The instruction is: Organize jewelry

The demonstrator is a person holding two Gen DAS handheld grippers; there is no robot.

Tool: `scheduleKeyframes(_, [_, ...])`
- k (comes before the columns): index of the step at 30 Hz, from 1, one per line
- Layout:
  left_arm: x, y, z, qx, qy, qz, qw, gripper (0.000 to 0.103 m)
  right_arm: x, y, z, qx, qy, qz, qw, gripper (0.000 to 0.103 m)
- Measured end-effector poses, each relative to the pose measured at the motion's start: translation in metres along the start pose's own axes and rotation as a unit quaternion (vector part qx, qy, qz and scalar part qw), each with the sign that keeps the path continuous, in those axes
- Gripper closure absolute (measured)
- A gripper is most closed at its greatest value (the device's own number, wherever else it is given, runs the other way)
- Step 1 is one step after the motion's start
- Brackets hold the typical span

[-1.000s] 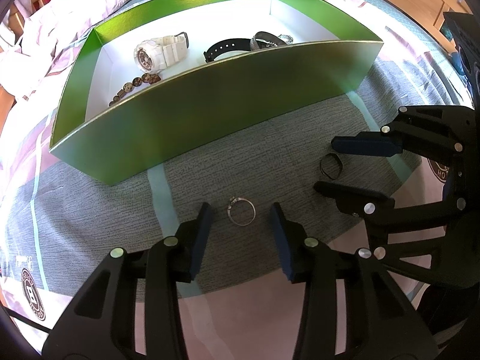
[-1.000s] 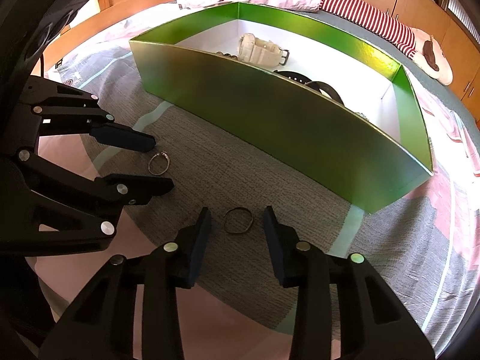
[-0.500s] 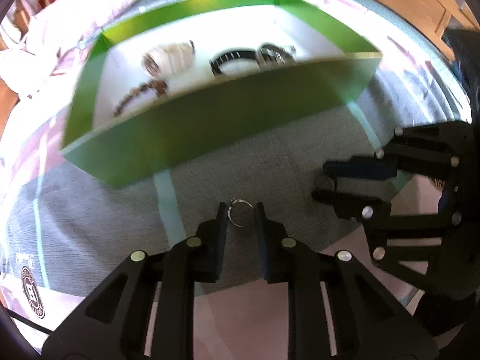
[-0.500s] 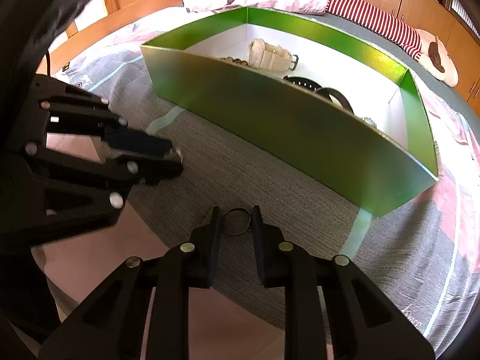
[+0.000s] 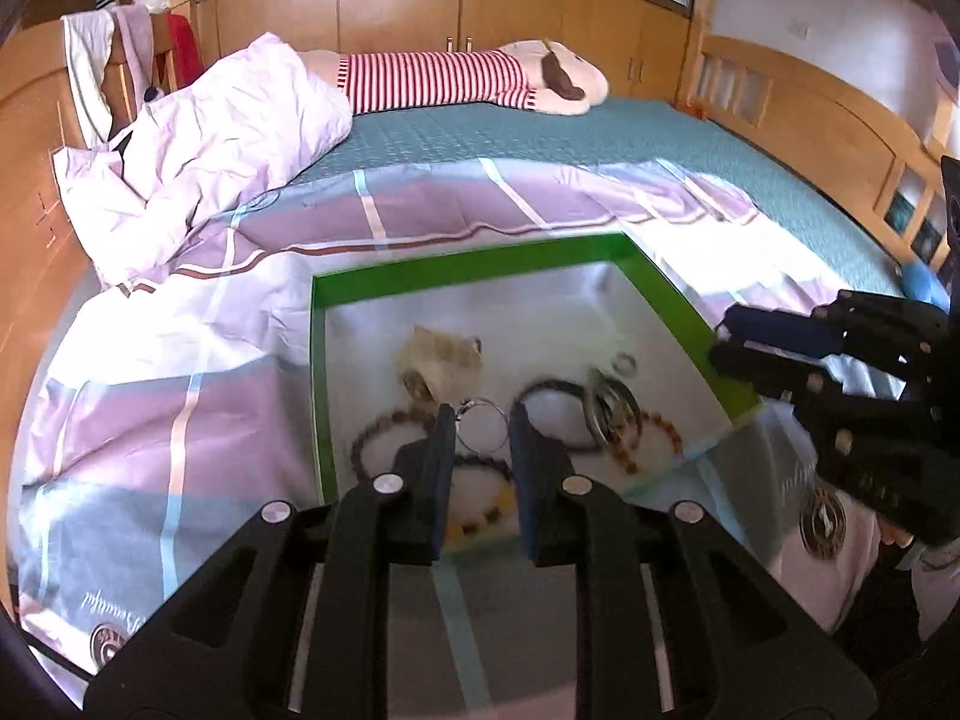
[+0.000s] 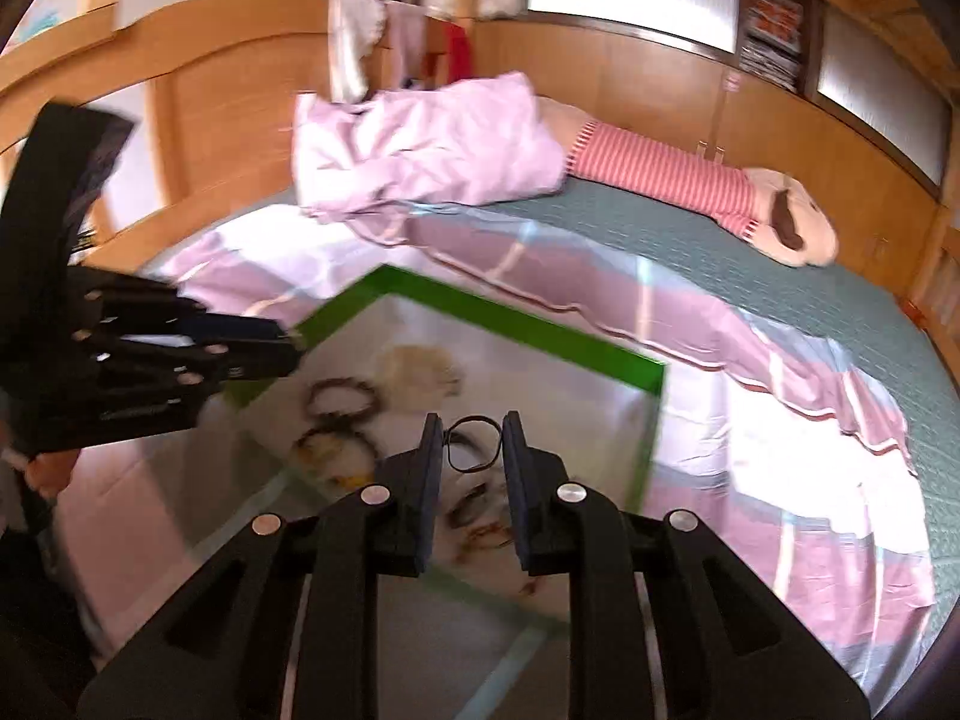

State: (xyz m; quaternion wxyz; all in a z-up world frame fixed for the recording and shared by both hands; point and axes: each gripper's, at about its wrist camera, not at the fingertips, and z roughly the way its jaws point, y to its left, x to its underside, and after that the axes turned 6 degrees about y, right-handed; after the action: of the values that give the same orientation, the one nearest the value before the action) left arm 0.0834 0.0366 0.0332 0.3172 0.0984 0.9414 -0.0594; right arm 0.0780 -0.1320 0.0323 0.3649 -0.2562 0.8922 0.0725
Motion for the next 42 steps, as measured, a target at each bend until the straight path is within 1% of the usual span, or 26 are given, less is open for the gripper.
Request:
scheduleKeyframes(2, [-0.005, 0.002, 0.007, -0.001, 0.002, -0.002, 1.0, 0.085, -0.001, -0.011, 0.011, -0.001, 0.01, 0.014, 1.0, 0.082])
scheduleKeyframes(5, [-0.009, -0.007, 0.022, 0.006, 0.005, 0.007, 0.9999, 0.085, 0.013, -0.027, 0.028, -0.011, 0.042, 0.045, 0.998, 0.082])
scheduleKeyframes(7, [-0.014, -0.012, 0.035, 0.011, 0.013, 0.012, 0.9998, 0.084, 0.019, -0.035, 0.041, -0.005, 0.06, 0.058, 0.997, 0.082])
scheduleKeyframes(11, [-0.019, -0.015, 0.061, 0.009, 0.036, 0.011, 0.9992, 0.084, 0.017, -0.043, 0.058, 0.001, 0.074, 0.075, 0.994, 0.082])
scheduleKeyframes(15, [-0.017, -0.008, 0.081, 0.003, 0.063, -0.004, 0.998, 0.084, 0.017, -0.05, 0.067, 0.005, 0.082, 0.085, 0.993, 0.082])
scheduleKeyframes(18, [-0.017, -0.003, 0.088, -0.005, 0.069, -0.015, 0.9975, 0.084, 0.021, -0.052, 0.072, 0.006, 0.096, 0.088, 0.991, 0.082])
scheduleKeyframes(19, [-0.017, -0.001, 0.089, -0.007, 0.07, -0.022, 0.9973, 0.083, 0.021, -0.053, 0.074, 0.006, 0.1, 0.089, 0.991, 0.081])
scheduleKeyframes(20, [-0.017, 0.001, 0.089, -0.006, 0.071, -0.029, 0.997, 0.079, 0.021, -0.054, 0.075, 0.007, 0.106, 0.091, 0.99, 0.07])
scheduleKeyframes(21, [-0.016, 0.003, 0.089, -0.005, 0.072, -0.036, 0.9968, 0.067, 0.021, -0.054, 0.075, 0.003, 0.106, 0.093, 0.99, 0.066])
scheduleKeyframes(22, [-0.016, 0.004, 0.087, -0.006, 0.07, -0.04, 0.9967, 0.06, 0.021, -0.054, 0.071, -0.006, 0.099, 0.096, 0.99, 0.056])
scheduleKeyframes(23, [-0.015, 0.004, 0.085, -0.009, 0.068, -0.042, 0.9968, 0.059, 0.019, -0.053, 0.067, -0.003, 0.092, 0.097, 0.991, 0.046])
scheduleKeyframes(24, [-0.016, 0.005, 0.081, -0.01, 0.067, -0.043, 0.9968, 0.058, 0.018, -0.052, 0.062, 0.005, 0.081, 0.097, 0.992, 0.044])
scheduleKeyframes(25, [-0.016, 0.005, 0.077, -0.01, 0.065, -0.045, 0.9968, 0.053, 0.017, -0.05, 0.055, 0.007, 0.069, 0.095, 0.993, 0.042])
scheduleKeyframes(26, [-0.017, 0.005, 0.072, -0.011, 0.062, -0.049, 0.9968, 0.052, 0.015, -0.049, 0.048, 0.003, 0.056, 0.092, 0.994, 0.037])
scheduleKeyframes(27, [-0.018, 0.006, 0.062, -0.013, 0.055, -0.056, 0.9968, 0.047, 0.015, -0.048, 0.041, -0.001, 0.045, 0.094, 0.995, 0.032])
scheduleKeyframes(28, [-0.018, 0.007, 0.054, -0.016, 0.049, -0.064, 0.9966, 0.031, 0.015, -0.048, 0.035, -0.002, 0.033, 0.099, 0.995, 0.02])
scheduleKeyframes(29, [-0.017, 0.008, 0.048, -0.024, 0.041, -0.074, 0.9961, 0.024, 0.016, -0.047, 0.027, 0.004, 0.017, 0.107, 0.994, 0.009])
scheduleKeyframes(30, [-0.014, 0.01, 0.036, -0.04, 0.02, -0.093, 0.9947, 0.017, 0.018, -0.046, 0.022, 0.016, 0.004, 0.116, 0.993, 0.006])
scheduleKeyframes(31, [-0.011, 0.01, 0.028, -0.045, 0.005, -0.103, 0.9937, 0.014, 0.02, -0.045, 0.017, 0.031, -0.008, 0.121, 0.992, 0.003])
scheduleKeyframes(32, [-0.008, 0.009, 0.022, -0.046, -0.006, -0.106, 0.9933, 0.013, 0.022, -0.041, 0.013, 0.051, -0.019, 0.121, 0.991, 0.003])
scheduleKeyframes(33, [-0.005, 0.005, 0.019, -0.046, -0.006, -0.101, 0.9938, 0.004, 0.022, -0.038, 0.013, 0.066, -0.015, 0.116, 0.991, 0.003])
scheduleKeyframes(35, [-0.001, -0.002, 0.016, -0.056, -0.006, -0.088, 0.9945, 0.004, 0.021, -0.031, 0.016, 0.08, 0.005, 0.097, 0.992, 0.003])
scheduleKeyframes(37, [0.003, -0.01, 0.015, -0.07, -0.011, -0.078, 0.9945, 0.004, 0.021, -0.026, 0.018, 0.091, 0.008, 0.087, 0.992, 0.003])
scheduleKeyframes(40, [0.004, -0.016, 0.02, -0.066, 0.0, -0.069, 0.9955, 0.004, 0.023, -0.025, 0.018, 0.093, 0.007, 0.089, 0.992, 0.003])
scheduleKeyframes(42, [0.006, -0.017, 0.022, -0.07, 0.004, -0.068, 0.9953, 0.004, 0.024, -0.027, 0.018, 0.095, 0.01, 0.091, 0.991, 0.003])
